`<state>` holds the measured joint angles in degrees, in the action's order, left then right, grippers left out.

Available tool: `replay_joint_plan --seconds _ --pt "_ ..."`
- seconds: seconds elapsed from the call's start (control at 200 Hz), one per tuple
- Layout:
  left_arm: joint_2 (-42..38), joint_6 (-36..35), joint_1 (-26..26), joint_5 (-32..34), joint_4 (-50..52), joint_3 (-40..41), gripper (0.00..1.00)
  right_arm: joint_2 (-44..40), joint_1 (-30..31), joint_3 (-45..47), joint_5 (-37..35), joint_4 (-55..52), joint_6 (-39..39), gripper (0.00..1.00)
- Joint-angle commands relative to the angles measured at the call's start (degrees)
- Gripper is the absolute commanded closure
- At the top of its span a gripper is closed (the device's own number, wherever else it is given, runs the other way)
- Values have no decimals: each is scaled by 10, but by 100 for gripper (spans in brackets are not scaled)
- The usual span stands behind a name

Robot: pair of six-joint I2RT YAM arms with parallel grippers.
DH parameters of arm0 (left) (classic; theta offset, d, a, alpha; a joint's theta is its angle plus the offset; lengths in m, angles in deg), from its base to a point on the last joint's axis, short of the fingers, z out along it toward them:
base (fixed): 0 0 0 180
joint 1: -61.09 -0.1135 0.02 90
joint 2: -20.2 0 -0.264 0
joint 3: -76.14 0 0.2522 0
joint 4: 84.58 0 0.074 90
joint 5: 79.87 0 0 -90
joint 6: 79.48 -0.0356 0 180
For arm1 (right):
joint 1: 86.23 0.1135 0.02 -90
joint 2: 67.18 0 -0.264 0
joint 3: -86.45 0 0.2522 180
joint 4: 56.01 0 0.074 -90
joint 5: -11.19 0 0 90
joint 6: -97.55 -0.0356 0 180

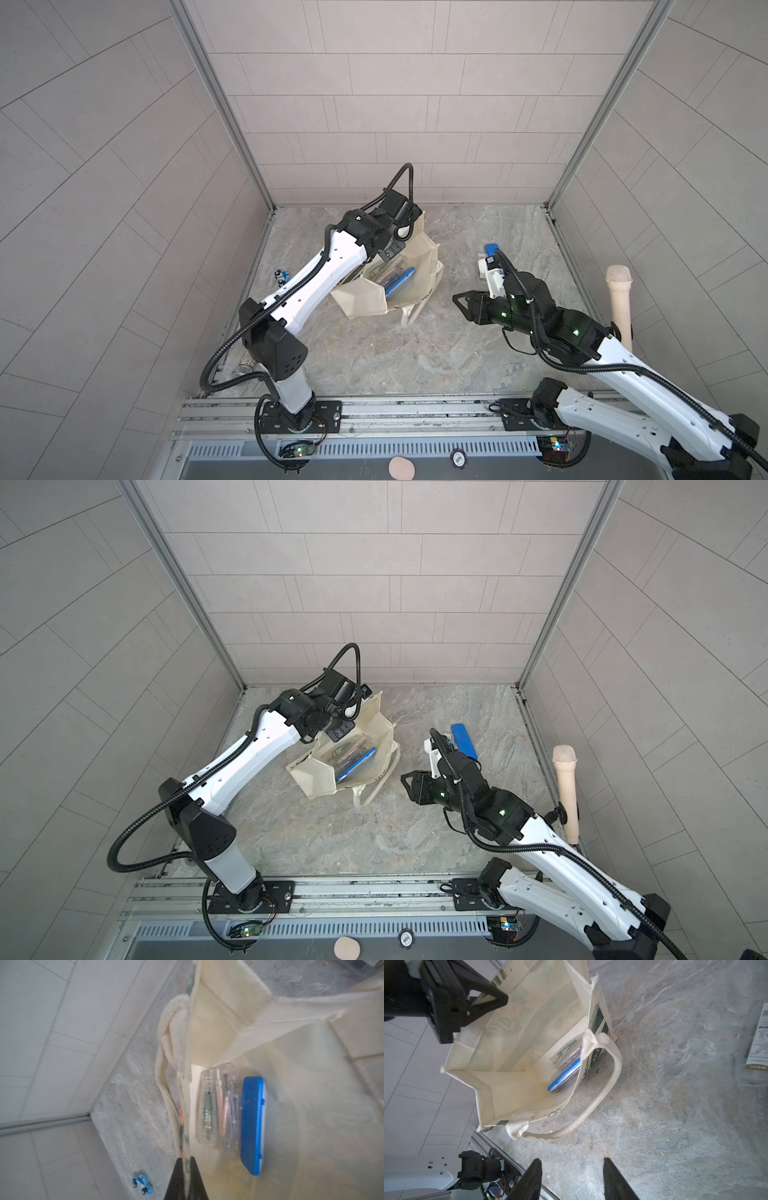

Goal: Take out the compass set from the canvas bag
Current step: Adjust the canvas bag at the center of the board.

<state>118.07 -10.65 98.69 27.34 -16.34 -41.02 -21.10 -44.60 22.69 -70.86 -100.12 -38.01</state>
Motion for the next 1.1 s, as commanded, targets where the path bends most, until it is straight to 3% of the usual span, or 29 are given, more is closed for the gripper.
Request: replay_joint_plan --seconds 0.0,0.07,0.165,0.315,0.43,0.57,0.681,0.926,1.096 --pt "-17 -130 -1 43 -133 28 100 -27 1 2 -38 -50 -36 50" --pt "-18 -188 -1 24 -158 28 100 -55 1 19 -46 -63 -49 50" --pt "-10 -198 -2 28 -172 -2 100 -100 1 49 -61 -56 -72 51" --pt "-33 -148 0 -35 -171 -12 100 -143 1 70 -78 -55 -99 51" --pt "-91 -85 9 -126 -214 79 100 -148 2 83 -62 -38 -104 51" --pt "-164 -16 19 -148 -297 229 100 -145 2 99 -30 20 -127 51" --pt "-196 15 22 -161 -307 274 100 -142 3 110 -6 59 -151 50" --pt "-228 71 55 -167 -295 284 100 -56 26 190 33 312 -272 50" --pt "-215 105 78 -128 -271 267 100 55 108 117 -17 359 -265 50"
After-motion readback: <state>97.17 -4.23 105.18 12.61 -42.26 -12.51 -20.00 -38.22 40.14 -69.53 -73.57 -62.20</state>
